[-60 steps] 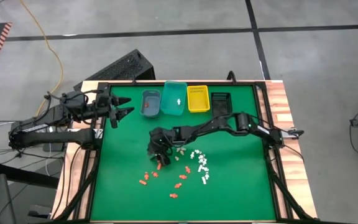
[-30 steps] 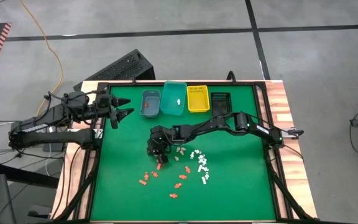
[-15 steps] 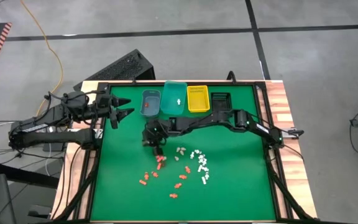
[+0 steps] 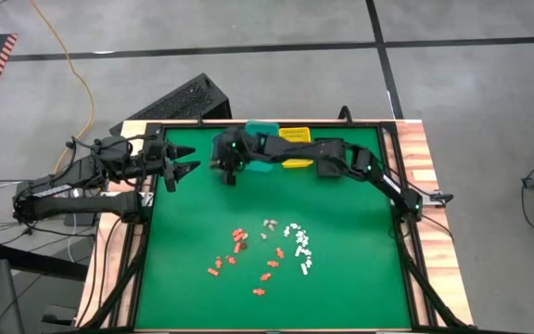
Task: Sort Halloween decoration
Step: Put the orange pumpkin toy into the blue bin
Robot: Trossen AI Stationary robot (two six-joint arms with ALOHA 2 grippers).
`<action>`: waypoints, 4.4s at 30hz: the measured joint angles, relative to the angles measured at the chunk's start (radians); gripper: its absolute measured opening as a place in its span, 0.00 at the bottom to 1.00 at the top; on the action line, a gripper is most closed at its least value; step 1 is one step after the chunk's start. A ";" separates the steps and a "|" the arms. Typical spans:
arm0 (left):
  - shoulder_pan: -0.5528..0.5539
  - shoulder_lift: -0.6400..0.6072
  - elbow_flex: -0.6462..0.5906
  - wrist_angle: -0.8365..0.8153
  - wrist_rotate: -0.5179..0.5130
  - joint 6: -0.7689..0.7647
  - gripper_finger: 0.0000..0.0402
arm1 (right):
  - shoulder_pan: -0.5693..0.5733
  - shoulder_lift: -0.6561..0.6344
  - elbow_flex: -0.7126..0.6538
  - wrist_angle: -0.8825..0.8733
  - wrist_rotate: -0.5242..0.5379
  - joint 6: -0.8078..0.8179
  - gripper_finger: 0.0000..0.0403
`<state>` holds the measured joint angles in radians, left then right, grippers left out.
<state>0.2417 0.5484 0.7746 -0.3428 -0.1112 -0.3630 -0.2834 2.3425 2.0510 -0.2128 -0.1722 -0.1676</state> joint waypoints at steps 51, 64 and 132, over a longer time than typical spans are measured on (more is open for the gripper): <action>0.000 -0.005 0.000 -0.014 0.226 0.058 0.65 | 0.433 -0.281 -0.096 -0.801 -0.054 0.216 0.54; 0.000 -0.022 0.000 0.002 0.213 0.030 0.65 | 0.598 -0.351 -0.563 -0.054 0.170 0.408 0.54; 0.000 -0.019 0.000 -0.052 0.018 0.039 0.65 | 0.517 -0.195 -0.779 0.493 0.328 0.325 0.32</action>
<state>0.2420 0.5298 0.7742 -0.3946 -0.0937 -0.3244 0.2333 2.1471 1.2720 0.2807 0.1558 0.1576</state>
